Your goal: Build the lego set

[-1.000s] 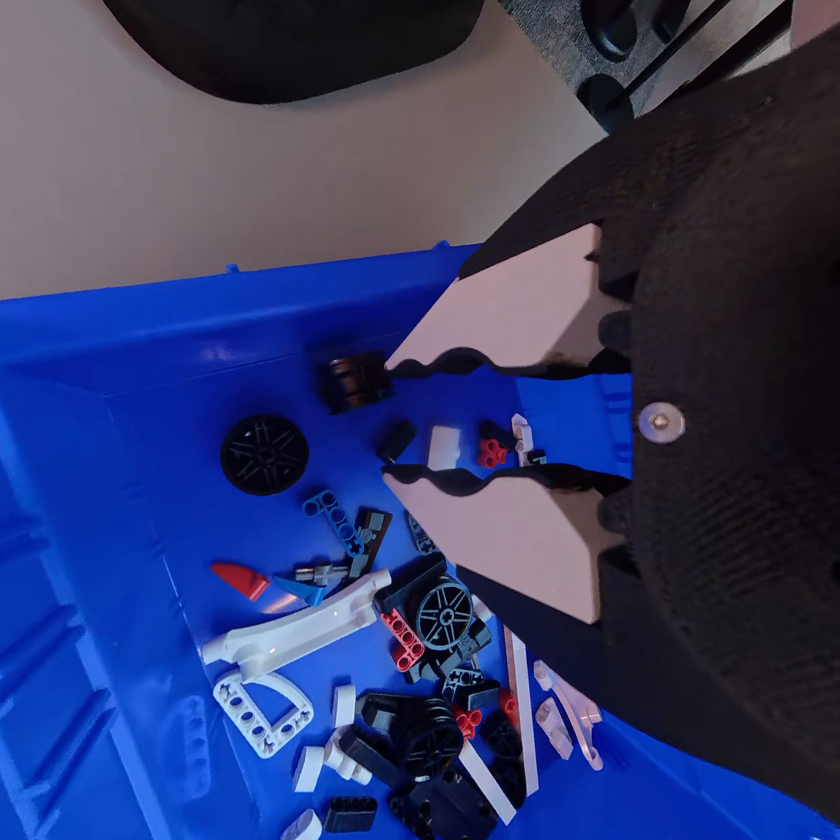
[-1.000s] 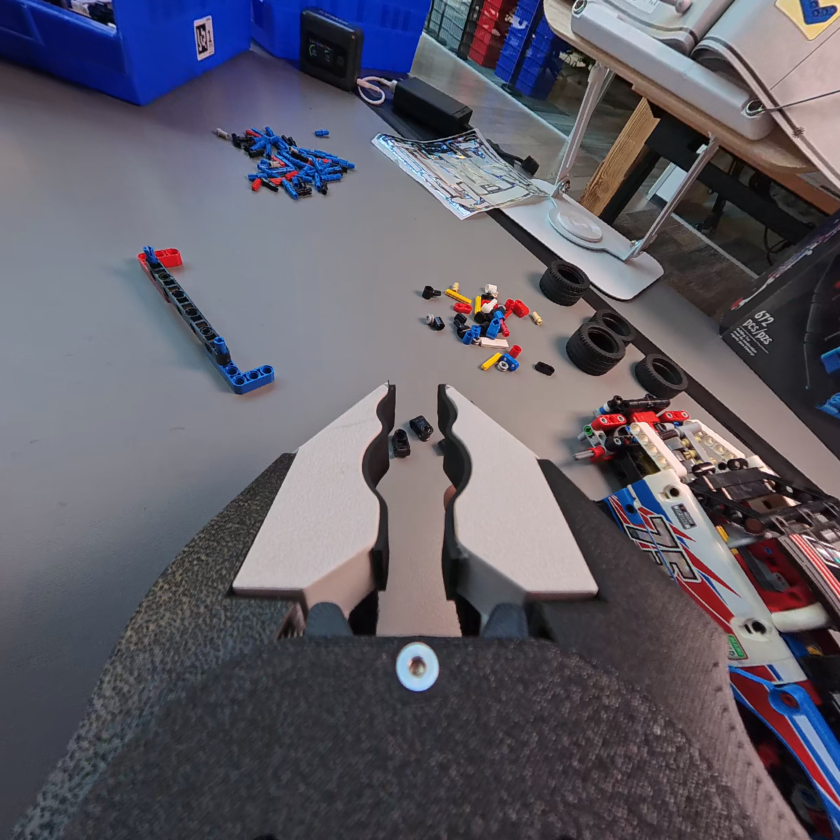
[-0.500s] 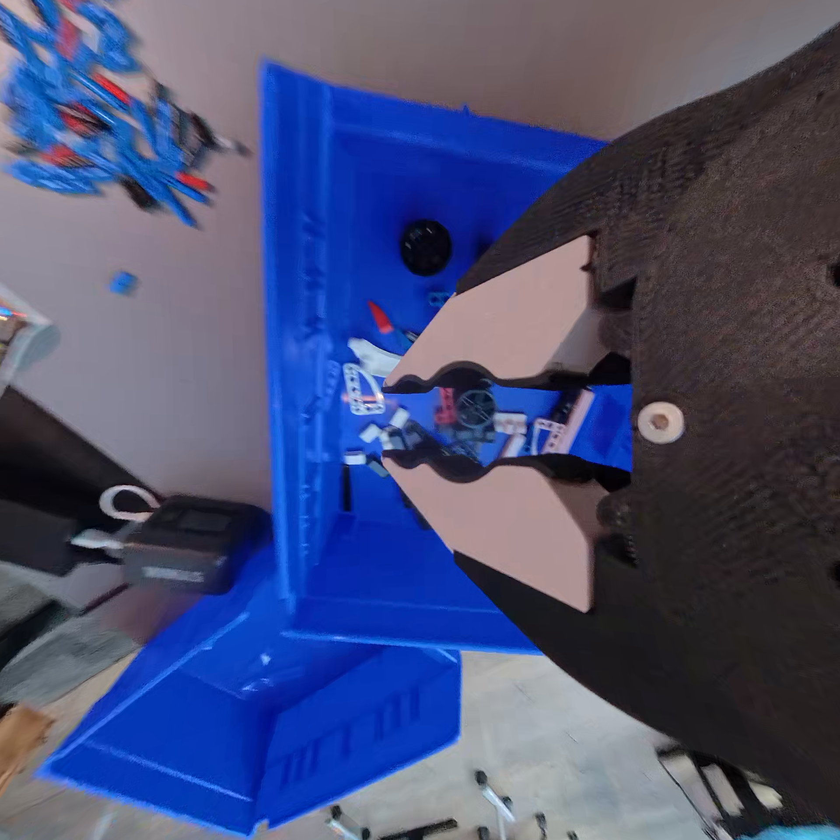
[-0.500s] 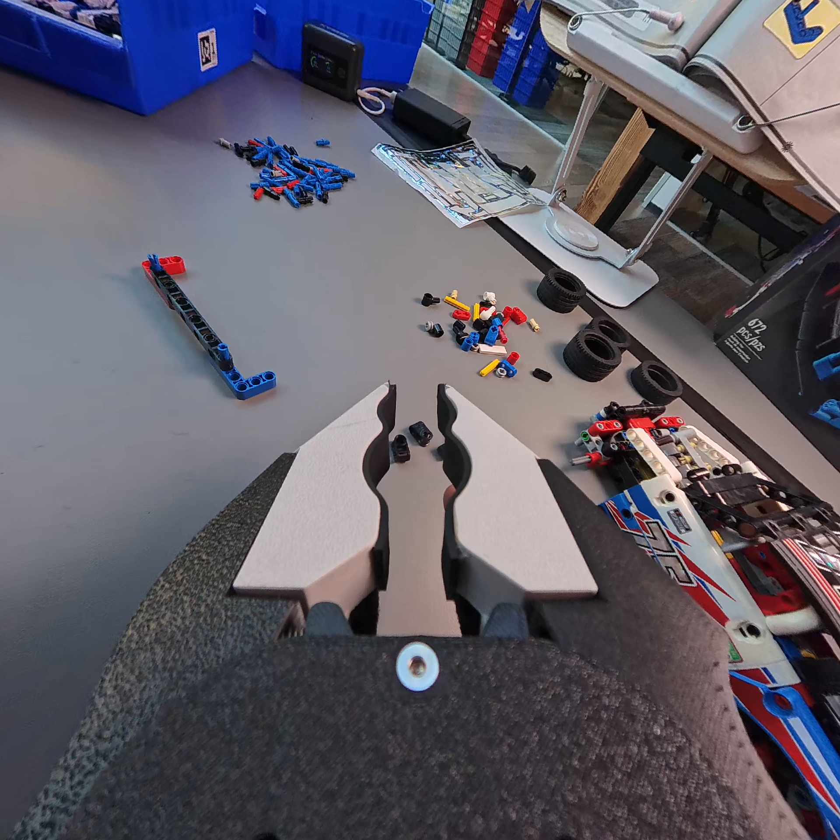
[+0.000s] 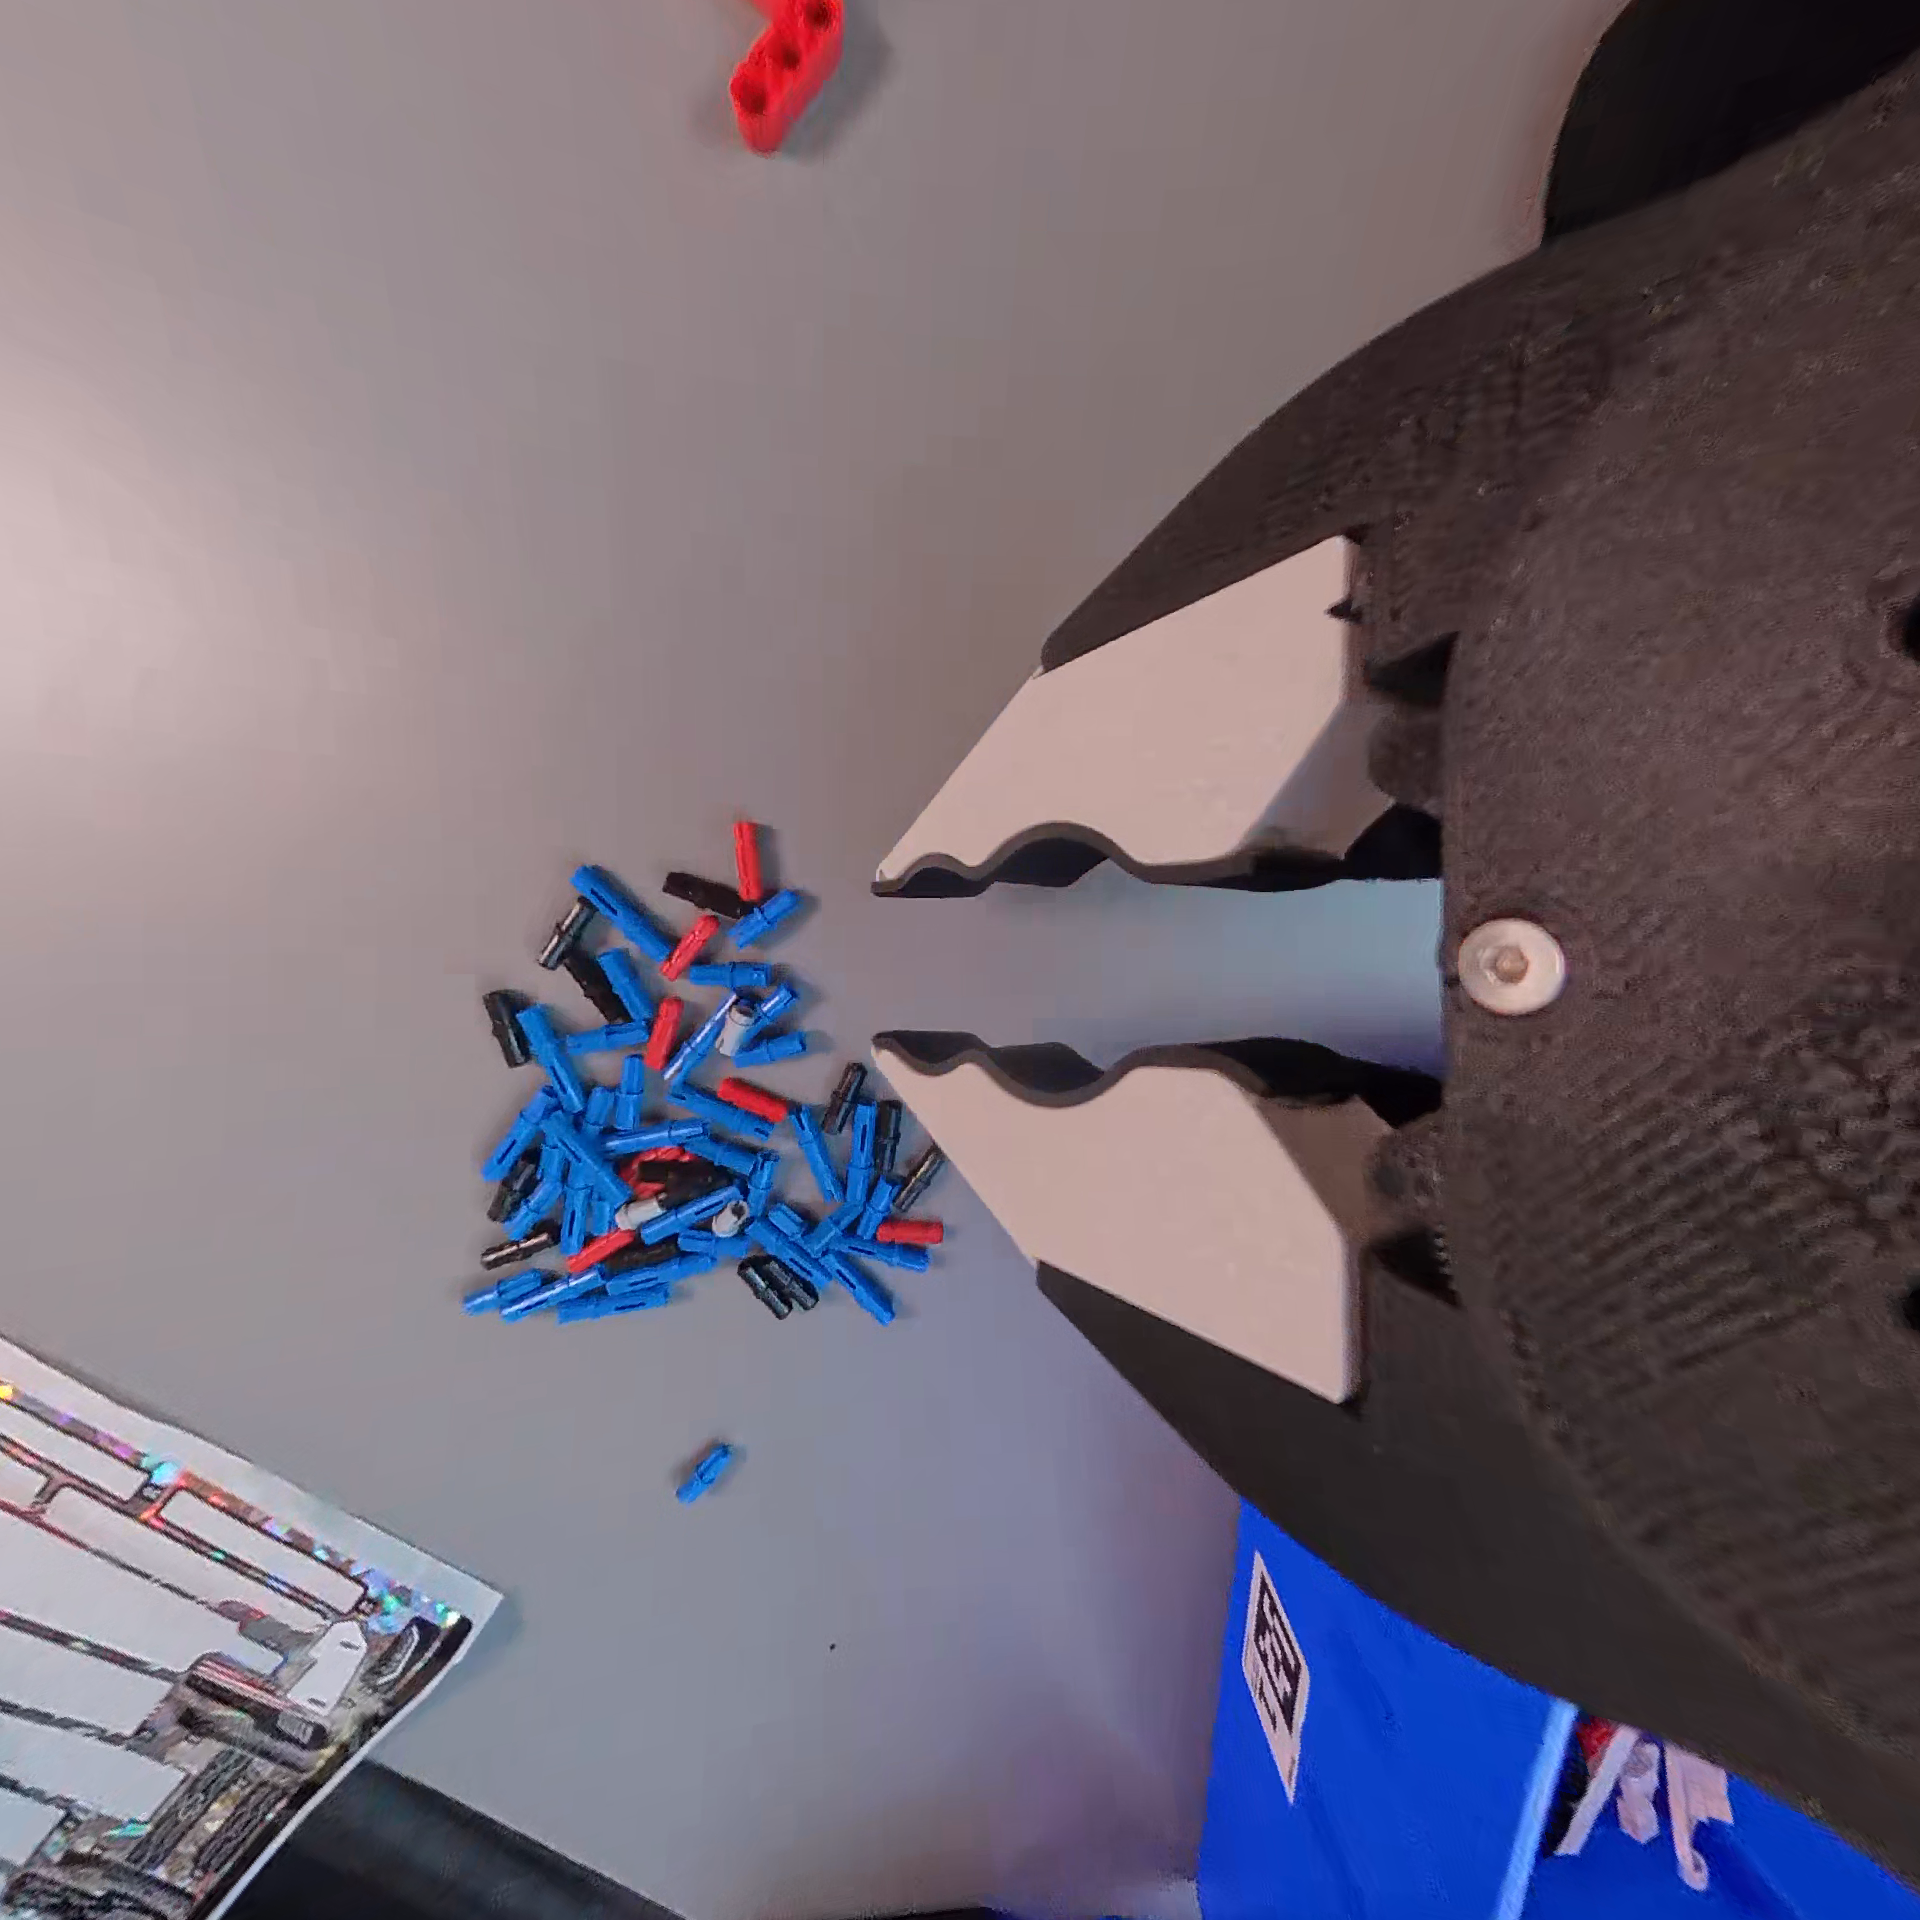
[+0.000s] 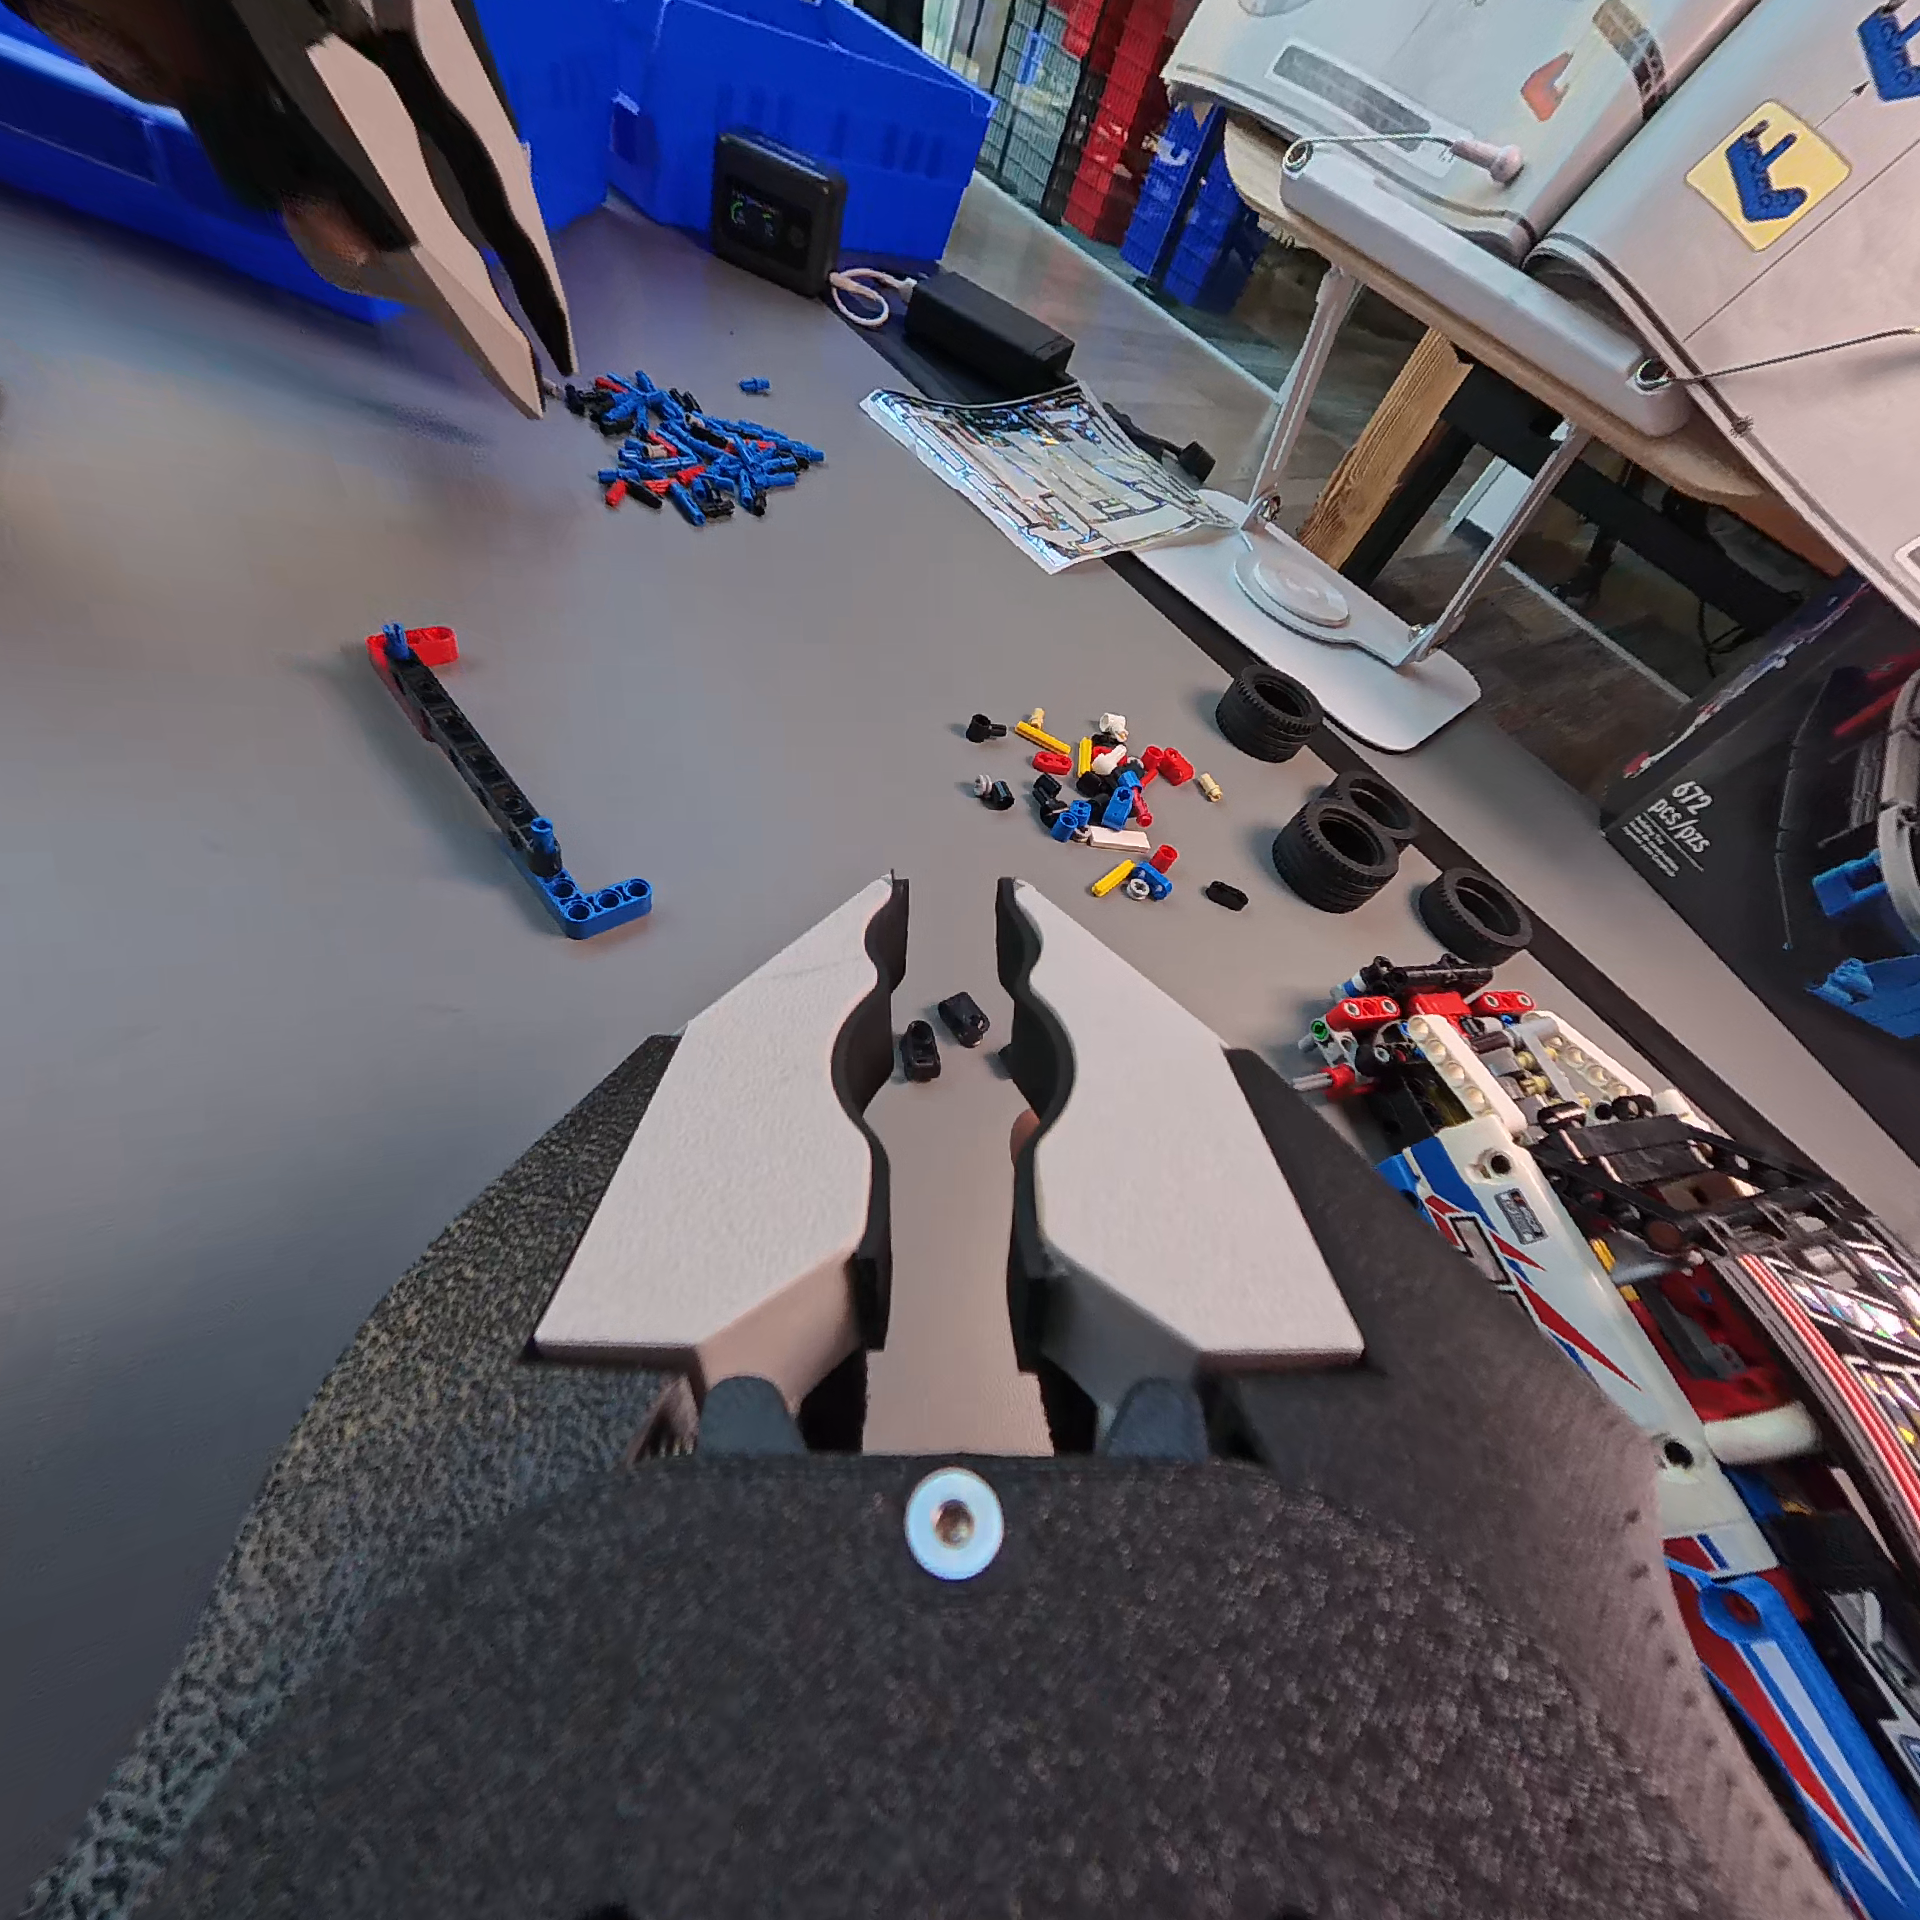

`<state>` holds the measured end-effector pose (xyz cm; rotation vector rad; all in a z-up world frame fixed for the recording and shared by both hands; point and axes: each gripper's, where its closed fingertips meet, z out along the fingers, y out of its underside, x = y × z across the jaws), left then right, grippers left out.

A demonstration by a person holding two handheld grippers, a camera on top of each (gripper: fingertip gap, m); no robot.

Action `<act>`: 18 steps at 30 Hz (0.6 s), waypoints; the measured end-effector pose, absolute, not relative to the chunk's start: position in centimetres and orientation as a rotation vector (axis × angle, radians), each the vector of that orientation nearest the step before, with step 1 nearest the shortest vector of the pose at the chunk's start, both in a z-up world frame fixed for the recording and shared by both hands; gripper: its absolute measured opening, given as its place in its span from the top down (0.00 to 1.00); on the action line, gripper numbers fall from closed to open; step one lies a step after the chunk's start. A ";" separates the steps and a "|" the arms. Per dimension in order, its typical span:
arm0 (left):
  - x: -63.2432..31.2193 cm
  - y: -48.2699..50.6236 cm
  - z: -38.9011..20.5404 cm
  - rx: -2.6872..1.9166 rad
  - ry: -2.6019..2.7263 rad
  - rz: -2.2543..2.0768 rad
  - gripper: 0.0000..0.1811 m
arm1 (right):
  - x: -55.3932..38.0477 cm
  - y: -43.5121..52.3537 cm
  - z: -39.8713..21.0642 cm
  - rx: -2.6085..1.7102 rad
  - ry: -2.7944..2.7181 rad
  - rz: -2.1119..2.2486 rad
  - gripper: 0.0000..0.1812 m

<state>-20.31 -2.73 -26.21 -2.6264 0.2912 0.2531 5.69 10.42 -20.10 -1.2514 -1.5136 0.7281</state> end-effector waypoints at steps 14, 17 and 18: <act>-23.8 -2.4 -27.6 -2.921 0.871 0.400 0.82 | 6.2 10.1 -19.3 -1.222 -1.511 0.747 0.92; -24.0 -2.3 -28.1 -2.974 0.918 0.298 0.83 | 6.2 10.3 -19.3 -1.228 -1.506 0.746 0.92; -24.0 -2.3 -28.2 -2.985 0.924 0.260 0.83 | 6.2 10.3 -19.4 -1.230 -1.507 0.746 0.92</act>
